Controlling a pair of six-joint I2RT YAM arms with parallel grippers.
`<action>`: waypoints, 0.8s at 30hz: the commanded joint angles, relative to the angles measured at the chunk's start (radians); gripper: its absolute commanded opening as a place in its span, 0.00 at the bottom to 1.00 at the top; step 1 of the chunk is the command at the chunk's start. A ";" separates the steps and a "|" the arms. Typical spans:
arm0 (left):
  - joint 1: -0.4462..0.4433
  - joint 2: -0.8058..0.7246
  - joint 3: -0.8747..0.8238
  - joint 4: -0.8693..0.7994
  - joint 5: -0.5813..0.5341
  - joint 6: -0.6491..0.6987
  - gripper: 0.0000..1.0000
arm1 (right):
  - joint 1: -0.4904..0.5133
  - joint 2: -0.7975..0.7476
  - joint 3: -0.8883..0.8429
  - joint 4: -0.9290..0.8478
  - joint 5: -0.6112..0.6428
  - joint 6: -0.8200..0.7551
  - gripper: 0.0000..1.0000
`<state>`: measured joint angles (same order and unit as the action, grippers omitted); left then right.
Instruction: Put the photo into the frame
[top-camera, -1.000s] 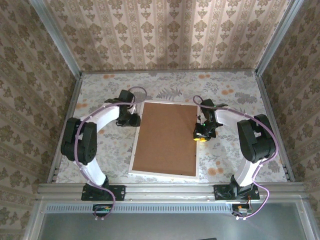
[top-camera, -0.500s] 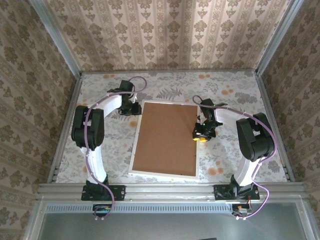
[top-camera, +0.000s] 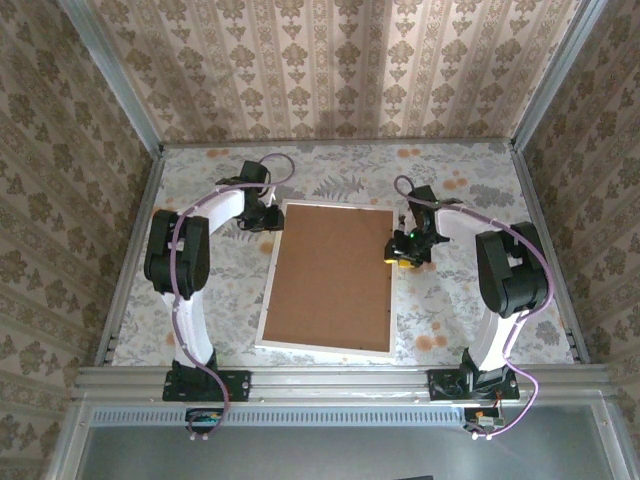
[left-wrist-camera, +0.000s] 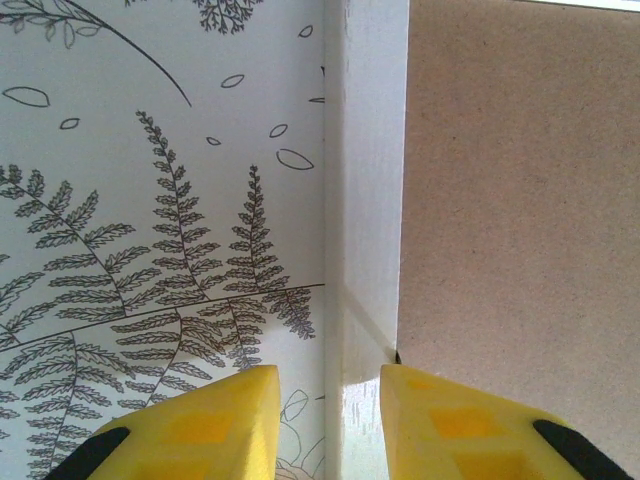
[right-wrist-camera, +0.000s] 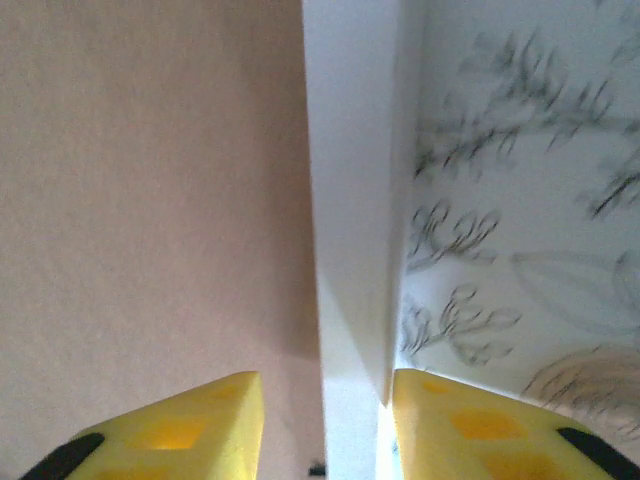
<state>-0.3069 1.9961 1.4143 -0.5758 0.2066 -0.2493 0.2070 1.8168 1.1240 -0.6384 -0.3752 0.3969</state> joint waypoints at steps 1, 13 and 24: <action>0.000 -0.029 0.006 -0.013 0.011 0.024 0.33 | 0.001 0.037 0.029 0.003 0.034 -0.017 0.35; 0.016 -0.021 0.012 -0.013 0.012 0.028 0.33 | 0.018 0.076 0.036 -0.028 0.088 -0.050 0.23; 0.017 0.032 0.050 -0.017 0.048 0.028 0.30 | 0.029 0.079 0.048 -0.040 0.093 -0.056 0.21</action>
<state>-0.2920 2.0068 1.4300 -0.5766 0.2253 -0.2386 0.2218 1.8614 1.1683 -0.6651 -0.3183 0.3607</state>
